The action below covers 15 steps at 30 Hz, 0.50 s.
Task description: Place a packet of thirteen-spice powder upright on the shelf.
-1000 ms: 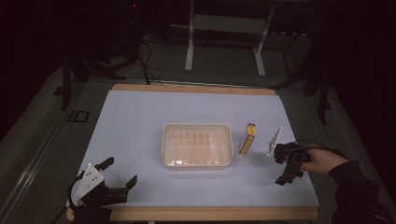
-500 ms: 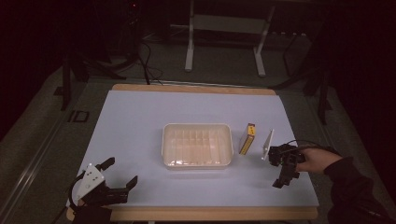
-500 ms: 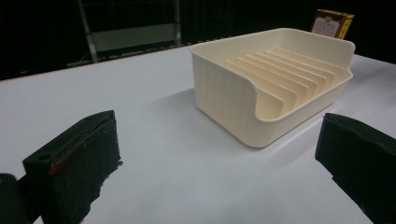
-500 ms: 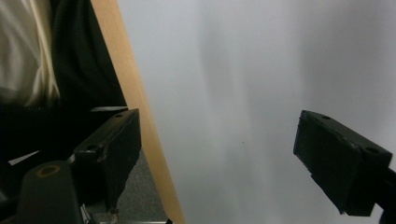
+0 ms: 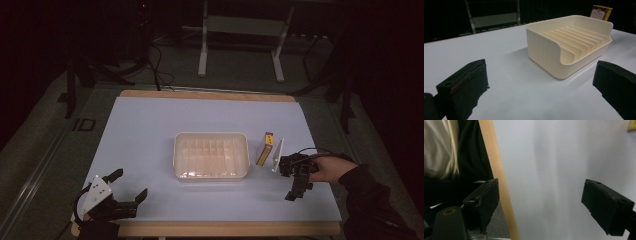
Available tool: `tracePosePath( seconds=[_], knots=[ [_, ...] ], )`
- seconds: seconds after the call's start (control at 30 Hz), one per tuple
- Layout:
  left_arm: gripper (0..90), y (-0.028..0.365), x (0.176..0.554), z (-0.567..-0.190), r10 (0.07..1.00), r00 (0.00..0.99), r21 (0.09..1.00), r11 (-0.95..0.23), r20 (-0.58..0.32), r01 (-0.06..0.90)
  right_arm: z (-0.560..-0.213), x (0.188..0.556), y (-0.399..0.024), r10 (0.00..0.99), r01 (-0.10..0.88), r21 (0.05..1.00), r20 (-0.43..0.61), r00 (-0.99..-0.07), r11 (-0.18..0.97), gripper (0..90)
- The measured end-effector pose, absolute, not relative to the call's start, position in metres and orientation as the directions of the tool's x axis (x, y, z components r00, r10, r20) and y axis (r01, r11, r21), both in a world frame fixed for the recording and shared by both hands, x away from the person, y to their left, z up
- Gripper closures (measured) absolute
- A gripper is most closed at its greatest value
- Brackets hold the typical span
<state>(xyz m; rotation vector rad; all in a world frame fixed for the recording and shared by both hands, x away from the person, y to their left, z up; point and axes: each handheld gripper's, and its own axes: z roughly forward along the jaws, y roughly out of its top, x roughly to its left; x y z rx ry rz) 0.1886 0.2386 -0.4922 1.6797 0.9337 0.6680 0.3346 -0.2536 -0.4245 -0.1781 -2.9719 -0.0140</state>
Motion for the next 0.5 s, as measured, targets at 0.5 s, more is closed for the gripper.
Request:
tracePosePath(
  seconds=[0.5],
  knots=[
    [0.0,0.238,0.188,-0.492,0.841,0.540,0.957,-0.142,-0.019,0.255,-0.420,0.334,-0.232,0.075,0.079,0.017,0.171,-0.982,0.997,14.9]
  ],
)
